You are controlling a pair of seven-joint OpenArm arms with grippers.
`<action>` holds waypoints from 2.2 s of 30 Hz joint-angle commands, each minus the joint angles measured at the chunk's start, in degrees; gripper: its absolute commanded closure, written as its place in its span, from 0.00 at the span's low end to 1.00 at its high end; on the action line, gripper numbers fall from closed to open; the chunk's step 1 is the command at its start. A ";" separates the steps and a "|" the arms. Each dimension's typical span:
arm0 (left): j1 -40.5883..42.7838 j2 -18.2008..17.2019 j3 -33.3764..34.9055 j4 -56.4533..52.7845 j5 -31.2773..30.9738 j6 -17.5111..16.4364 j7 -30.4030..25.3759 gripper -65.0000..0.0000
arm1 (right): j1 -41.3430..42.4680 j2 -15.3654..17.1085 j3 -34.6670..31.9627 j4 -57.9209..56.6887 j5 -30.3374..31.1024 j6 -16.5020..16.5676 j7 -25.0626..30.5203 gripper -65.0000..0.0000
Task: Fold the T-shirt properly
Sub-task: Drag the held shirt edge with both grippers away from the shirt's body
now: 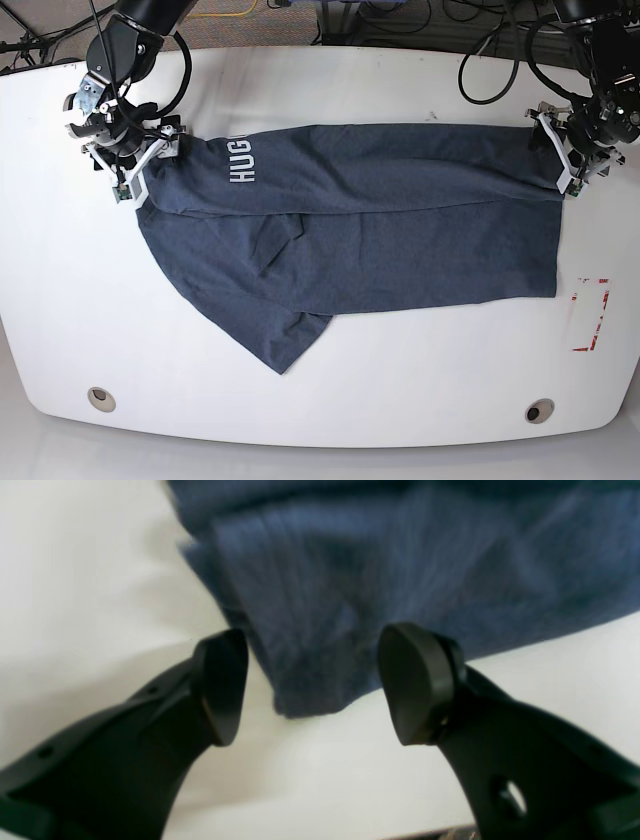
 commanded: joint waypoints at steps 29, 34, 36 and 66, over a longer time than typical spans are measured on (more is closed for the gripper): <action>-1.68 -2.47 -0.18 -15.02 0.11 -0.06 -7.38 1.00 | -0.53 0.16 0.03 0.10 -1.76 0.08 -1.00 0.64; 0.87 -3.96 -0.18 -11.42 0.11 -0.06 -7.29 0.94 | -2.46 0.60 -0.32 0.54 -1.49 0.08 -1.53 0.86; 2.10 -4.14 -0.18 -10.10 0.11 -0.06 -7.29 0.91 | -3.16 0.95 -0.32 0.54 -1.49 0.08 -2.41 0.86; 14.50 -8.45 -0.35 -4.38 0.11 -0.06 -7.29 0.89 | -16.53 6.23 -0.23 7.49 -1.49 0.08 -3.91 0.79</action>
